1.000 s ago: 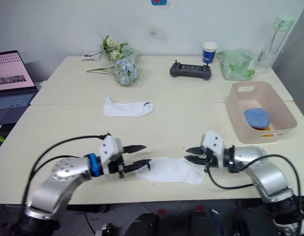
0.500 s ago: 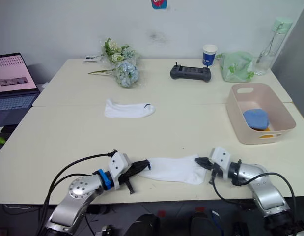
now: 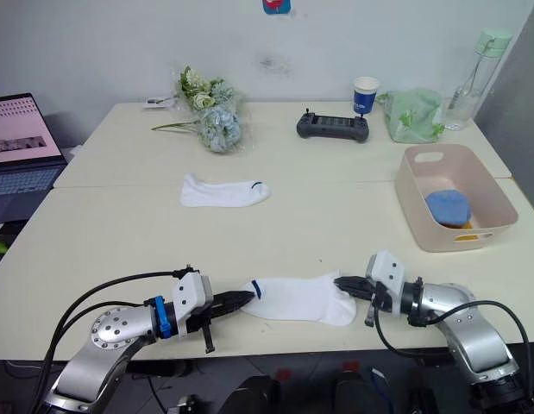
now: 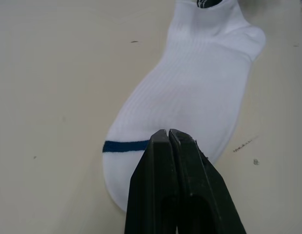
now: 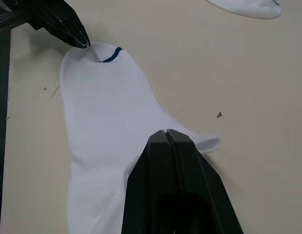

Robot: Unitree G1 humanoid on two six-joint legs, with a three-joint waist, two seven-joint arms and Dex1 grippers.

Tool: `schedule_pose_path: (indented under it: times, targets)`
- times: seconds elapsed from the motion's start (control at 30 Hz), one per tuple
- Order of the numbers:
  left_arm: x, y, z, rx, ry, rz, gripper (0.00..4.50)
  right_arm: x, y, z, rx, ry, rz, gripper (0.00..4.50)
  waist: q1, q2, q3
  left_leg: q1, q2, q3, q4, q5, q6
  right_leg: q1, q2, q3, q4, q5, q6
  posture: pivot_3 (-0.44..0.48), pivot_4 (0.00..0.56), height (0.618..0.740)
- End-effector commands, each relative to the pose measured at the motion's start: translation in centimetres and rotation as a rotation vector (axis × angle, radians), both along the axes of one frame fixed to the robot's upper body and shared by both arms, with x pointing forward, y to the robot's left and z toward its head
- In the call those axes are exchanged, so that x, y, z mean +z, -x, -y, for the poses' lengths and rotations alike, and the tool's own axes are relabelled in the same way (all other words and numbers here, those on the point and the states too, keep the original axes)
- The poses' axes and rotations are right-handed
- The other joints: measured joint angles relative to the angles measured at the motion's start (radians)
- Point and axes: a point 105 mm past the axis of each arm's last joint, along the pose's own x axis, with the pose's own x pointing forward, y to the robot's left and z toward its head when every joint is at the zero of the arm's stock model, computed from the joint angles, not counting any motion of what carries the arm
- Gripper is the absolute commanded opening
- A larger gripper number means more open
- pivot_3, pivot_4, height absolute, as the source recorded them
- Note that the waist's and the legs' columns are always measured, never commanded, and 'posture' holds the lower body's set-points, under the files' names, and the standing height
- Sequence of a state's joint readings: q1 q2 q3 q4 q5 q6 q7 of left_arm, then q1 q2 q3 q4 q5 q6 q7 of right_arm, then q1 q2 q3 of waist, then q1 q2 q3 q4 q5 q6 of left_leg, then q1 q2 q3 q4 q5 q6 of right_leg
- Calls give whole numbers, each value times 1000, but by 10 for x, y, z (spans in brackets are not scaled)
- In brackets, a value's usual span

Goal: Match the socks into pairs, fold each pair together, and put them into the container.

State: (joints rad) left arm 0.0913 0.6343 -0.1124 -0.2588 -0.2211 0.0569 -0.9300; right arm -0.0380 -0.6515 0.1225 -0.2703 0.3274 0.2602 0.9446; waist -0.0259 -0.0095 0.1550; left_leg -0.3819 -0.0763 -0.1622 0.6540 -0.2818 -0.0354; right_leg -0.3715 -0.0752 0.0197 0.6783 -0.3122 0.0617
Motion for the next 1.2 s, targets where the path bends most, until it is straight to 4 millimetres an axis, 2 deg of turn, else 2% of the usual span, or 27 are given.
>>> schedule_pose_path:
  times: [0.03, 0.13, 0.3, 0.43, 0.53, 0.63, 0.87, 1.07, 1.2]
  targets:
    - [-8, 1, 0, -9, -41, 3, 19, 4, -2, -1, -6, 9, 49, 0, 0, 0, 0, 0, 0, 0, 0, 0, 0, 0, 0, 0, 0, 0, 0, 0, 150, 740]
    - [-10, 1, 3, -9, -35, -2, 19, 12, -9, 5, -43, 9, 91, 0, 0, 0, 0, 0, 0, 0, 0, 0, 0, 0, 0, 0, 0, 0, 0, 0, 150, 740]
    - [-6, -2, 5, -4, -7, 11, 19, 37, -20, 21, -84, 0, 150, 0, 0, 0, 0, 0, 0, 0, 0, 0, 0, 0, 0, 0, 0, 0, 0, 0, 150, 740]
    - [3, -5, 5, -13, 21, 29, 19, 48, -13, 16, -30, -29, 117, 0, 0, 0, 0, 0, 0, 0, -1, 0, 0, 0, 0, 0, 0, 0, 0, 0, 150, 740]
    - [-2, 0, 8, -48, 3, 9, 19, 37, 1, 4, 44, -22, 39, 0, 0, 0, 0, 0, 0, 0, -2, 0, 0, -1, 0, 0, 0, 0, 0, 0, 150, 740]
    - [-8, 3, 10, -65, -30, 2, 19, 12, 5, 0, 58, 61, 7, 0, 0, 0, 0, 0, 1, 0, -3, 0, 0, -1, 0, 0, 0, 0, 0, 0, 150, 740]
    - [-25, 9, 0, -20, -60, -45, 19, -26, 1, 25, -98, 110, -39, 0, 0, 0, 0, 1, 0, 1, -4, 0, 0, -1, 0, 0, -1, 0, 0, 0, 150, 740]
    - [-34, 16, -8, -15, -58, -76, 19, -19, -10, 32, -229, 11, -72, 0, 1, 0, 0, 3, 0, 1, -6, 0, 0, 1, 0, 1, -1, 0, 0, 0, 150, 740]
    - [-27, 10, -8, 10, -11, -72, 19, -11, -13, 40, -254, -18, -77, 0, 0, 0, -1, 3, 0, 1, -6, 0, 0, 1, 0, 1, -1, 0, 0, 0, 150, 740]
